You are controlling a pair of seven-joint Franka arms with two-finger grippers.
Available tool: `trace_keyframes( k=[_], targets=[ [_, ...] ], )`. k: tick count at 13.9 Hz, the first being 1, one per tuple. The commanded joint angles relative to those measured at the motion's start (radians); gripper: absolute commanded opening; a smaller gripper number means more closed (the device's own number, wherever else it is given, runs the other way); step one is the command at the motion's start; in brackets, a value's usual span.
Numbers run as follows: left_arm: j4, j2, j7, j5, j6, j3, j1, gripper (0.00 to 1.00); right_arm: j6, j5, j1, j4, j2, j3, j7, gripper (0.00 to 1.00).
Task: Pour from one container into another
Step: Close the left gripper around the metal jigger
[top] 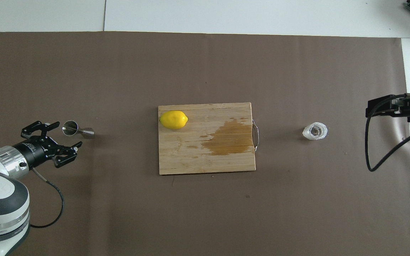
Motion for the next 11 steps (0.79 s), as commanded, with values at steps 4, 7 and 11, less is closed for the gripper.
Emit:
trace_keyframes(
  k=[4,7,11],
  targets=[
    [-0.001,0.016,-0.021,-0.019,0.058,0.003,-0.04,1.0,-0.009,0.022,-0.014,-0.009,-0.011,0.004,-0.006,1.0],
    [-0.001,0.021,-0.026,-0.024,0.079,0.003,-0.063,0.99,-0.009,0.022,-0.014,-0.009,-0.011,0.004,-0.006,1.0],
    [0.001,0.024,-0.029,-0.036,0.088,0.003,-0.068,0.9,-0.009,0.022,-0.014,-0.009,-0.011,0.004,-0.006,1.0]
  ],
)
